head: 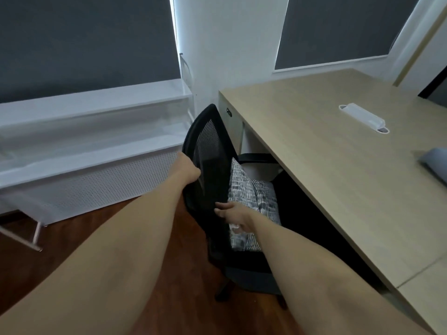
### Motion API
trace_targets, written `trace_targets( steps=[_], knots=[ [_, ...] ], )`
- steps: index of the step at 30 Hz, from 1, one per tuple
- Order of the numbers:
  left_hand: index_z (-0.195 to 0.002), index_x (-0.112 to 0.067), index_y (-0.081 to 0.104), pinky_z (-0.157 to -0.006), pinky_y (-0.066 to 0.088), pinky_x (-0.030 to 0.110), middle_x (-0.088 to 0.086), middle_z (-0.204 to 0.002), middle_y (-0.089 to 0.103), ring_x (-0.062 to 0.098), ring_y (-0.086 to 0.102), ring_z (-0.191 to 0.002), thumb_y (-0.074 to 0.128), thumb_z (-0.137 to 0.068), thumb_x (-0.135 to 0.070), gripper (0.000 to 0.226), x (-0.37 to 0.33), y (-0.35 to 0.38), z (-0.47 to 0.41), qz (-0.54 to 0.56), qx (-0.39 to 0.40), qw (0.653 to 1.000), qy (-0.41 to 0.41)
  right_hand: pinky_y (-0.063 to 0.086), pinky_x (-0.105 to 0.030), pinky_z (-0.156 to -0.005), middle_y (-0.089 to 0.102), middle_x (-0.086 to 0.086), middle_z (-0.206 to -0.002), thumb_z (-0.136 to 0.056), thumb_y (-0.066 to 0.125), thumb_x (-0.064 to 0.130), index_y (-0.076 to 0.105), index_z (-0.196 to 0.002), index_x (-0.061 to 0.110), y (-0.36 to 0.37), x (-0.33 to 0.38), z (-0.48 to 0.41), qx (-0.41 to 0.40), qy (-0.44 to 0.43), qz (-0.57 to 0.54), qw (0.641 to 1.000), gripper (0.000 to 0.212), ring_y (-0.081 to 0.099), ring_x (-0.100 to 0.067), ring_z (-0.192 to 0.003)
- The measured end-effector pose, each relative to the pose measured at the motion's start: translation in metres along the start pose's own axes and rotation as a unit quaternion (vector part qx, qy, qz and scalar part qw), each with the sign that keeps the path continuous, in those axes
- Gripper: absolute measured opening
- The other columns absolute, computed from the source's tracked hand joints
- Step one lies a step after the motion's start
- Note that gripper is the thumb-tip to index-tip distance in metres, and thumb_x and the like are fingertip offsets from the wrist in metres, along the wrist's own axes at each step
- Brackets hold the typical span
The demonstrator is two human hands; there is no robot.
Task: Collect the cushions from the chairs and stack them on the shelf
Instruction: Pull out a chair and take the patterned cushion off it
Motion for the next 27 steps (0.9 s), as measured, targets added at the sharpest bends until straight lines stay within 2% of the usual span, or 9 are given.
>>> trace_targets(
  steps=[7, 11, 14, 16, 18, 22, 24, 25, 27],
  knots=[
    [-0.134, 0.003, 0.031, -0.068, 0.043, 0.037, 0.028, -0.121, 0.053, 0.041, 0.057, -0.107, 0.054, -0.089, -0.010, 0.052, 0.027, -0.022, -0.023, -0.067, -0.048, 0.997, -0.007, 0.046, -0.039, -0.082, 0.044, -0.003, -0.142, -0.091, 0.054, 0.047, 0.041, -0.142, 0.020, -0.058, -0.033, -0.008, -0.021, 0.084, 0.020, 0.996, 0.059, 0.055, -0.024, -0.114],
    [-0.128, 0.002, 0.037, -0.069, 0.042, 0.038, 0.027, -0.117, 0.056, 0.041, 0.058, -0.104, 0.054, -0.087, -0.011, 0.046, 0.038, -0.033, -0.033, -0.088, -0.068, 0.994, -0.012, 0.049, -0.032, -0.069, 0.052, -0.002, -0.119, -0.090, 0.053, 0.049, 0.047, -0.139, 0.019, -0.090, -0.056, -0.020, -0.074, 0.096, 0.045, 0.992, 0.057, 0.059, -0.016, -0.083],
    [-0.132, 0.004, 0.038, -0.088, 0.044, 0.046, 0.028, -0.133, 0.048, 0.042, 0.046, -0.123, 0.057, -0.083, -0.020, 0.057, 0.037, -0.034, -0.032, -0.137, -0.089, 0.986, -0.038, 0.049, -0.035, -0.074, 0.054, -0.006, -0.123, -0.090, 0.055, 0.048, 0.048, -0.137, 0.016, -0.112, -0.071, -0.031, -0.093, 0.122, 0.071, 0.986, 0.058, 0.060, -0.023, -0.096],
    [-0.142, 0.005, 0.034, -0.115, 0.016, 0.056, 0.023, -0.155, 0.022, 0.039, 0.011, -0.147, 0.059, -0.080, -0.029, 0.075, 0.025, -0.022, -0.027, -0.268, -0.122, 0.955, -0.047, 0.048, -0.036, -0.073, 0.054, -0.008, -0.126, -0.090, 0.056, 0.047, 0.045, -0.137, 0.014, -0.125, -0.076, -0.039, -0.095, 0.141, 0.093, 0.981, 0.059, 0.059, -0.025, -0.098],
    [-0.148, 0.005, 0.023, -0.118, 0.001, 0.058, 0.018, -0.161, 0.006, 0.034, -0.010, -0.149, 0.056, -0.082, -0.029, 0.081, 0.008, 0.011, -0.025, -0.312, -0.102, 0.945, -0.005, 0.050, -0.038, -0.076, 0.053, -0.010, -0.129, -0.092, 0.055, 0.043, 0.046, -0.136, 0.010, -0.137, -0.078, -0.052, -0.086, 0.145, 0.117, 0.979, 0.056, 0.058, -0.027, -0.098],
    [-0.151, -0.003, 0.016, -0.120, 0.007, 0.050, 0.013, -0.160, 0.014, 0.029, -0.001, -0.150, 0.054, -0.087, -0.033, 0.081, -0.009, 0.097, -0.033, -0.301, 0.010, 0.951, 0.064, 0.047, -0.051, -0.098, 0.049, -0.022, -0.140, -0.097, 0.050, 0.030, 0.043, -0.139, 0.000, -0.145, -0.081, -0.082, -0.077, 0.141, 0.139, 0.977, 0.052, 0.054, -0.038, -0.120],
    [-0.151, -0.004, 0.017, -0.119, 0.015, 0.047, 0.014, -0.157, 0.021, 0.029, 0.009, -0.149, 0.057, -0.087, -0.034, 0.082, -0.007, 0.134, -0.043, -0.277, 0.040, 0.959, 0.052, 0.051, -0.048, -0.085, 0.060, -0.027, -0.116, -0.098, 0.047, 0.025, 0.046, -0.136, -0.006, -0.144, -0.089, -0.101, -0.066, 0.146, 0.142, 0.977, 0.049, 0.061, -0.040, -0.099],
    [-0.151, -0.004, 0.016, -0.118, 0.019, 0.046, 0.015, -0.156, 0.022, 0.029, 0.012, -0.148, 0.057, -0.088, -0.033, 0.081, -0.003, 0.157, -0.053, -0.266, 0.056, 0.961, 0.039, 0.046, -0.040, -0.075, 0.061, -0.021, -0.095, -0.098, 0.047, 0.024, 0.053, -0.128, -0.006, -0.143, -0.096, -0.117, -0.058, 0.152, 0.142, 0.976, 0.043, 0.057, -0.033, -0.076],
    [-0.152, -0.005, 0.010, -0.115, 0.025, 0.045, 0.016, -0.155, 0.020, 0.030, 0.015, -0.146, 0.055, -0.089, -0.030, 0.081, 0.004, 0.193, -0.070, -0.246, 0.080, 0.966, 0.012, 0.035, -0.033, -0.069, 0.054, -0.012, -0.079, -0.097, 0.050, 0.028, 0.059, -0.100, 0.006, -0.139, -0.113, -0.146, -0.061, 0.171, 0.139, 0.973, 0.024, 0.042, -0.020, -0.062]
  ],
)
Point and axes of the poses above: each hand's wrist, its own z-axis away from the middle knuckle, its own y-axis out of the palm, x = y × z, the point moved 2 cm from there along -z, towards the middle knuckle
